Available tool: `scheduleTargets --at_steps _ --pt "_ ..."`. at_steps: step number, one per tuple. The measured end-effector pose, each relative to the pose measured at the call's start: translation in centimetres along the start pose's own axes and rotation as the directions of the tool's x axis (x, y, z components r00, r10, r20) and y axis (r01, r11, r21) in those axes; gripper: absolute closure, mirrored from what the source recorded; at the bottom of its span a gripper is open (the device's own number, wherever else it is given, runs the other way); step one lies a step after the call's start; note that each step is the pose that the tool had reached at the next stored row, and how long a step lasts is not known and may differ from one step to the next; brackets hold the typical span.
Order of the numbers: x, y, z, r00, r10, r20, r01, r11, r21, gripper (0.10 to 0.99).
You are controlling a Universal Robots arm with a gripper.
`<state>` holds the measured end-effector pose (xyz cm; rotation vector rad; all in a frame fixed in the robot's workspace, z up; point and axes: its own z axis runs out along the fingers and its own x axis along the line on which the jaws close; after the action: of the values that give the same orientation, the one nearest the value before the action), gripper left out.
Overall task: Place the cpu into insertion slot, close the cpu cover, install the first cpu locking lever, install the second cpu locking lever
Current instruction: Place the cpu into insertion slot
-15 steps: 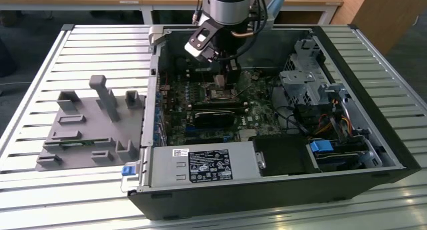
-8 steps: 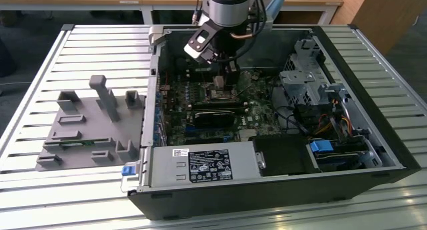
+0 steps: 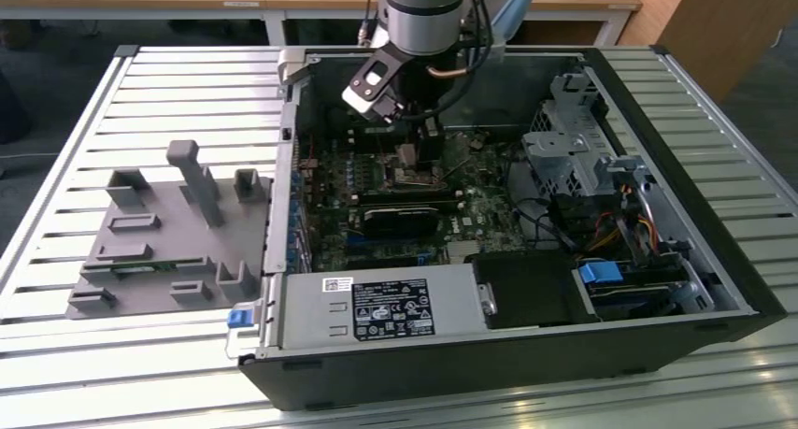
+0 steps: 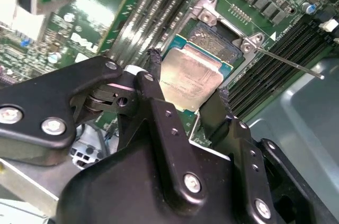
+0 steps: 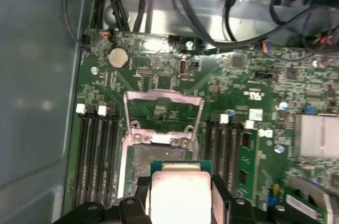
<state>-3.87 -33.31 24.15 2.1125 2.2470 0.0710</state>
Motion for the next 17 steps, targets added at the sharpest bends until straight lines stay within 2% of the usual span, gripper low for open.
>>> scheduleTargets --at_steps 3,17 --pt "0.48 -0.01 0.55 1.0 0.006 0.0001 -0.006 1.0 0.0 0.545" --pt "0.87 -0.18 2.55 0.9988 0.049 0.0034 -0.049 0.9988 0.0 0.545"
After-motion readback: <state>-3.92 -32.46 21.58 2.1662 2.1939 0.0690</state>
